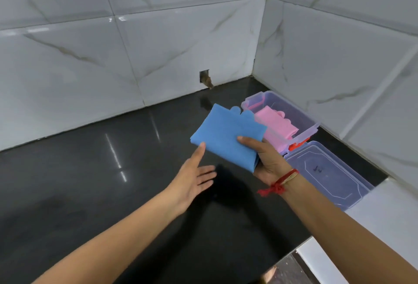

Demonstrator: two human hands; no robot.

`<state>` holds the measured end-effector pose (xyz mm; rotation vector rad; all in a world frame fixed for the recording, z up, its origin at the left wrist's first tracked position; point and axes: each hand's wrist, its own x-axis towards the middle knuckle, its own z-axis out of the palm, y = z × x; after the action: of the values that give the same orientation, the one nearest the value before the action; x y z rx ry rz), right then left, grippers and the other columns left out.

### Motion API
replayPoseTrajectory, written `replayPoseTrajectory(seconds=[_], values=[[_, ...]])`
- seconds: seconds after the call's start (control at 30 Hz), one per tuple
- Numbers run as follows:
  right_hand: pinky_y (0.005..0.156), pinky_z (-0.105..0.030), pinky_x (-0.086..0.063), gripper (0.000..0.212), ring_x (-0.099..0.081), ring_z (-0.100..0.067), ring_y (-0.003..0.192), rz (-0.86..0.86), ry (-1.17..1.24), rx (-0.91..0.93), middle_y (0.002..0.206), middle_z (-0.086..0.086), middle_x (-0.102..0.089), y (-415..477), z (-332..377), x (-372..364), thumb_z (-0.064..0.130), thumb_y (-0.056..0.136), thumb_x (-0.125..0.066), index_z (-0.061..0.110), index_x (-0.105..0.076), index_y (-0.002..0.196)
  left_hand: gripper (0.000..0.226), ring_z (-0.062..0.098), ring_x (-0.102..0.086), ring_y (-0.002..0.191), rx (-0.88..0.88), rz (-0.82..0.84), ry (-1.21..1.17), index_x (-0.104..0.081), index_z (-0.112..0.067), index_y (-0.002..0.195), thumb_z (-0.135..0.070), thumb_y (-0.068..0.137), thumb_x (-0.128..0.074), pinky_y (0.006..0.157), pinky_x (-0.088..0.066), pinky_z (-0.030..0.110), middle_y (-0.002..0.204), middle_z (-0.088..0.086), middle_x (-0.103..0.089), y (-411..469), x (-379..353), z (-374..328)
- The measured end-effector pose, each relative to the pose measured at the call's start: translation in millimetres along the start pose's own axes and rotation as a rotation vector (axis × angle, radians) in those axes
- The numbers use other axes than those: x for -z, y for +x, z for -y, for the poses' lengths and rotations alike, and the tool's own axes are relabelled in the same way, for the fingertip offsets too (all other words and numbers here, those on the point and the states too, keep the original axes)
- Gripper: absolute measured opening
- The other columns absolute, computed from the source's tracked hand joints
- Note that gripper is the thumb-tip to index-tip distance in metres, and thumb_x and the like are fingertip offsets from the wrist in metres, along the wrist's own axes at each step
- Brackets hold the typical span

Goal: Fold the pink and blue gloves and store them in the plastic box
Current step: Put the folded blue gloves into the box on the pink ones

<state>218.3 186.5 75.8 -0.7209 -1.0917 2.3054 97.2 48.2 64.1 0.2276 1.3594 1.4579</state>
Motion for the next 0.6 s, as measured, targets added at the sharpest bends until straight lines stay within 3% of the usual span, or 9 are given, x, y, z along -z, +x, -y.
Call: replayPoseTrajectory(seconds=[0.13, 0.27, 0.4, 0.5, 0.6], values=[[0.079, -0.044, -0.058, 0.046, -0.064, -0.03, 0.106, -0.068, -0.044, 0.123, 0.121, -0.012, -0.065, 6, 18, 16, 0.002, 0.083, -0.062, 0.01, -0.054, 0.127, 0.048, 0.024, -0.065, 0.104, -0.149, 0.12, -0.091, -0.054, -0.018, 0.124, -0.029, 0.079, -0.069, 0.079, -0.057, 0.036, 0.117, 0.008, -0.066, 47, -44, -38], [0.08, -0.039, -0.058, 0.047, -0.064, -0.026, 0.107, -0.088, -0.067, 0.238, 0.122, -0.011, -0.064, 13, 54, 35, -0.001, 0.084, -0.059, 0.007, -0.051, 0.129, 0.044, 0.015, -0.068, 0.091, -0.24, 0.157, 0.1, -0.06, -0.014, 0.119, -0.019, 0.078, -0.074, 0.061, -0.055, 0.025, 0.107, 0.001, -0.07, 88, -86, -75], [0.075, -0.028, -0.056, 0.039, -0.065, -0.018, 0.103, -0.101, -0.175, 0.292, 0.118, -0.007, -0.064, 30, 94, 66, 0.007, 0.089, -0.056, 0.009, -0.051, 0.127, 0.037, 0.016, -0.067, 0.086, -0.113, 0.197, 0.309, -0.063, -0.012, 0.112, -0.02, 0.078, -0.075, 0.07, -0.058, 0.026, 0.103, 0.004, -0.069, 134, -119, -108], [0.066, -0.025, -0.056, 0.035, -0.068, -0.013, 0.087, -0.201, -0.305, 0.247, 0.109, -0.006, -0.065, 48, 116, 94, 0.006, 0.087, -0.057, 0.009, -0.054, 0.121, 0.028, 0.015, -0.066, 0.079, -0.029, 0.219, 0.546, -0.064, -0.013, 0.1, -0.022, 0.076, -0.077, 0.069, -0.058, 0.024, 0.096, 0.004, -0.068, 167, -138, -124], [0.062, -0.026, -0.055, 0.035, -0.067, -0.014, 0.079, -0.243, -0.41, 0.185, 0.097, -0.004, -0.066, 64, 128, 115, 0.008, 0.076, -0.061, 0.012, -0.057, 0.111, 0.046, 0.021, -0.069, 0.092, 0.045, 0.26, 0.813, -0.064, -0.007, 0.112, -0.028, 0.074, -0.079, 0.082, -0.057, 0.031, 0.108, 0.01, -0.07, 192, -150, -134]])
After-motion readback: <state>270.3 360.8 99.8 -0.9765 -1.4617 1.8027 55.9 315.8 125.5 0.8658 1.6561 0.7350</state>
